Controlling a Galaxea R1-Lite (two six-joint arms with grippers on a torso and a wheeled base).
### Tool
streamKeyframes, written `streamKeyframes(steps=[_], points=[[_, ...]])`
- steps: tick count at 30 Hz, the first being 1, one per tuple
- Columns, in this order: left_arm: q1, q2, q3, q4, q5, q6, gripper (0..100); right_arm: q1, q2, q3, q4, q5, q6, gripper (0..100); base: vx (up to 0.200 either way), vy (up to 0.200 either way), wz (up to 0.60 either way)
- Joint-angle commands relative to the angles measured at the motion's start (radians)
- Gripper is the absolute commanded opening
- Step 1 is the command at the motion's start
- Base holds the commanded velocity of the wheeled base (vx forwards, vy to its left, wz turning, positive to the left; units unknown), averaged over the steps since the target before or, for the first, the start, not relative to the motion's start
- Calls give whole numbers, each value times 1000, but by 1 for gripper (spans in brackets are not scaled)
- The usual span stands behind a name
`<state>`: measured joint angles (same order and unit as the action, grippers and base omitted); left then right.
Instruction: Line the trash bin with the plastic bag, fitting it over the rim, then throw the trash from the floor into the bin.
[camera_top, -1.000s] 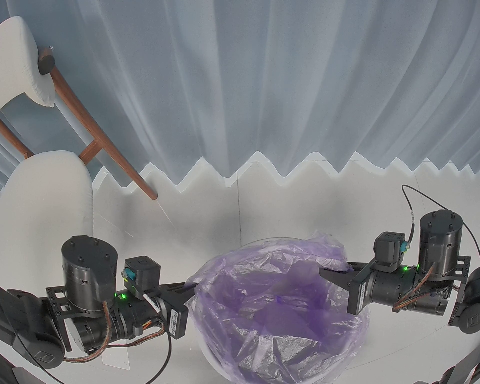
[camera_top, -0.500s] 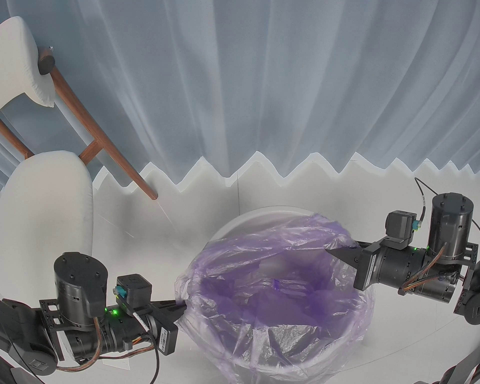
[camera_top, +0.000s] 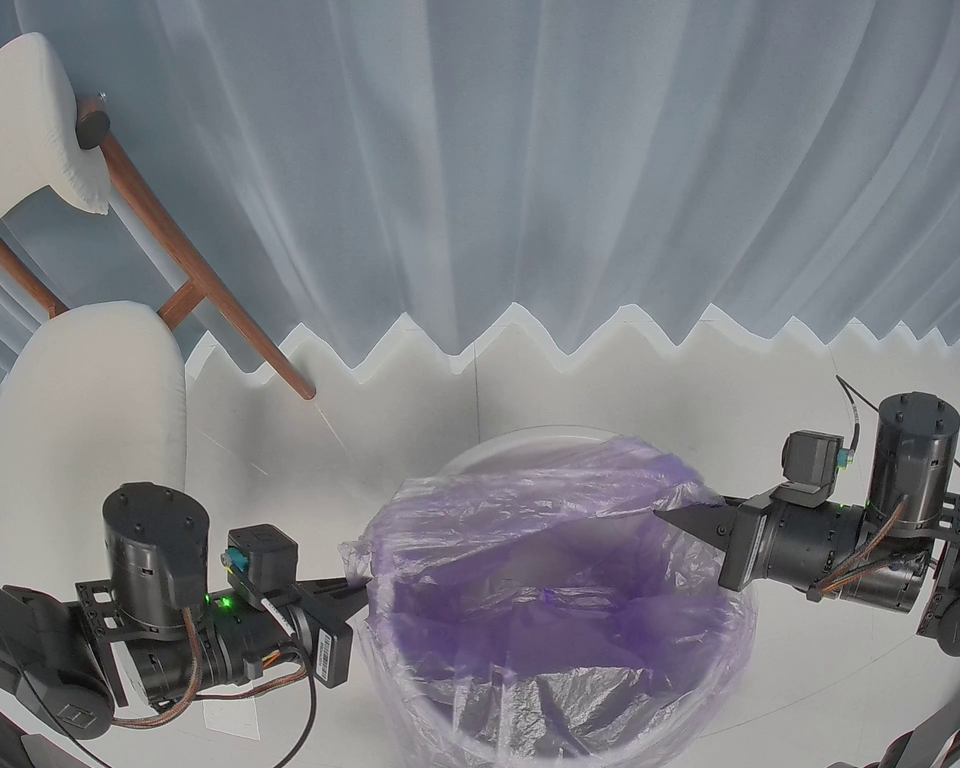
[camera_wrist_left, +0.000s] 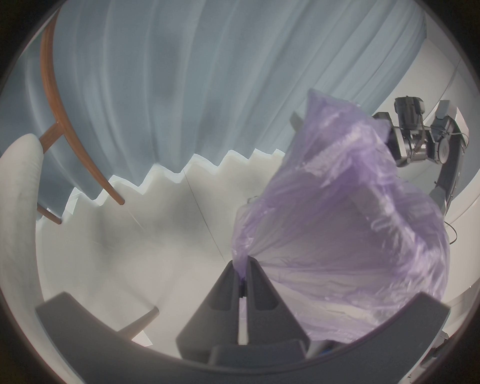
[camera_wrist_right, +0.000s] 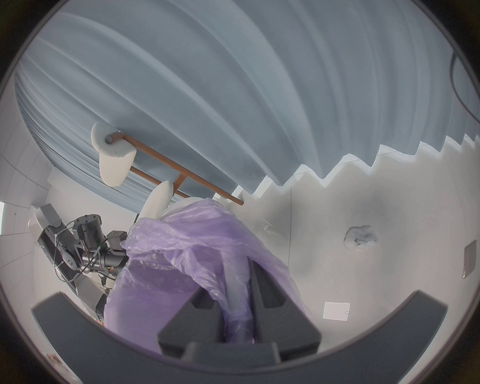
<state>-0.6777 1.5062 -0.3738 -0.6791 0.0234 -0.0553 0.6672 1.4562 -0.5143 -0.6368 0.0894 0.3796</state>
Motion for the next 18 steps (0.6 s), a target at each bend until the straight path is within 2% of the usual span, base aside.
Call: streamKeyframes(steps=[1,3,4,10,16,17,18], points=[[29,11,-22,0,3,0,0,14,-5,8,0,0,-2,0,0,0,0],[30,8,-17,-2,6,3,0,14,-5,10,0,0,-2,0,0,0,0],[30,3,-14,-2,6,3,100,14,-3,10,0,0,-4,0,0,0,0],[27,-37,46,-8,-11,2,100,6,3,10,5,-5,-5,0,0,0,0],[29,-130,168,-16,-117,5,100,-5,18,11,8,-7,-7,0,0,0,0],[29,-159,207,-28,-161,6,100,-17,27,14,11,-7,-7,0,0,0,0],[29,-159,207,-28,-161,6,100,-17,27,14,11,-7,-7,0,0,0,0]])
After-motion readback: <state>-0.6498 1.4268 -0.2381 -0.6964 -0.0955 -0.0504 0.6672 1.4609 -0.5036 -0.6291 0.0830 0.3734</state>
